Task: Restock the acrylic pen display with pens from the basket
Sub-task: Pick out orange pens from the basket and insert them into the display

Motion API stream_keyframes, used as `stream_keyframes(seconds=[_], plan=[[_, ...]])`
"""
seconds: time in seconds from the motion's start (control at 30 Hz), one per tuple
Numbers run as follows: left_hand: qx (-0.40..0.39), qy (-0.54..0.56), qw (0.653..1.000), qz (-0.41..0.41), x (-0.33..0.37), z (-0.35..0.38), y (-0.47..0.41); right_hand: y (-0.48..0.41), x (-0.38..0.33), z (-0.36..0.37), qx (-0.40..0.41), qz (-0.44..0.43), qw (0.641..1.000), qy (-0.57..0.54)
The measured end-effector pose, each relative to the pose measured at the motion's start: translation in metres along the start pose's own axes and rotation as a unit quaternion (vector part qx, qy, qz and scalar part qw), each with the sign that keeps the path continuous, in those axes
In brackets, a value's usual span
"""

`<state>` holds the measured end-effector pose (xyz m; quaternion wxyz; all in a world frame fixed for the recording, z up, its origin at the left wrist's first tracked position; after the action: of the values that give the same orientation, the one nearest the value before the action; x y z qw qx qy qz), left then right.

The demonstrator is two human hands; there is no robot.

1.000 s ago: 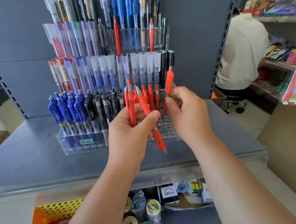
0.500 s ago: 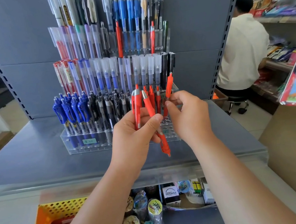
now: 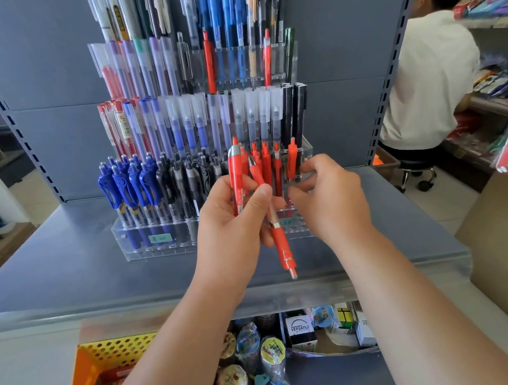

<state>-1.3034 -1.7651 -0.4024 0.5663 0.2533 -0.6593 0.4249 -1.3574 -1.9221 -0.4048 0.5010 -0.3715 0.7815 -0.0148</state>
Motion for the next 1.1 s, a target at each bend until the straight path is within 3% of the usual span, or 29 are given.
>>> stream_keyframes(seconds=[0.13,0.23,0.4,0.63,0.77,0.9,1.1], plan=[[0.004,-0.02,0.999,0.034,0.008,0.001,0.0,0.005,-0.017,-0.015,0.033,-0.098,0.991,-0.085],[0.03,-0.048,0.996,0.066,0.016,0.001,-0.002,0.012,-0.038,-0.021,-0.016,-0.185,0.967,-0.177],[0.053,-0.076,0.994,0.058,0.022,0.007,-0.006,0.021,-0.054,-0.025,-0.057,-0.251,0.933,-0.252],[0.061,-0.01,0.997,0.047,0.031,0.013,-0.008,0.032,-0.056,-0.027,-0.125,-0.252,0.911,-0.302],[0.025,-0.009,0.999,0.031,0.034,0.021,-0.005,0.034,-0.06,-0.031,-0.061,-0.298,0.915,-0.267],[-0.001,-0.073,0.997,0.016,0.025,0.032,-0.001,0.029,-0.051,-0.041,0.044,-0.28,0.929,-0.236],[0.019,-0.134,0.988,0.079,0.023,0.036,0.001,0.017,-0.035,-0.041,0.062,-0.204,0.953,-0.216]])
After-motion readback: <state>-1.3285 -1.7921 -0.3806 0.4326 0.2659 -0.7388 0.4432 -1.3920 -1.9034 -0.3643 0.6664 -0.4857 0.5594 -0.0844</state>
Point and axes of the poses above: each hand's wrist, its own y-axis away from the middle knuckle, its own z-axis out of the palm, x = y × z, the point moved 6 cm from there along -y, towards the middle knuckle, and after that the axes turned 9 degrees about -y, right-handed, at the moved point
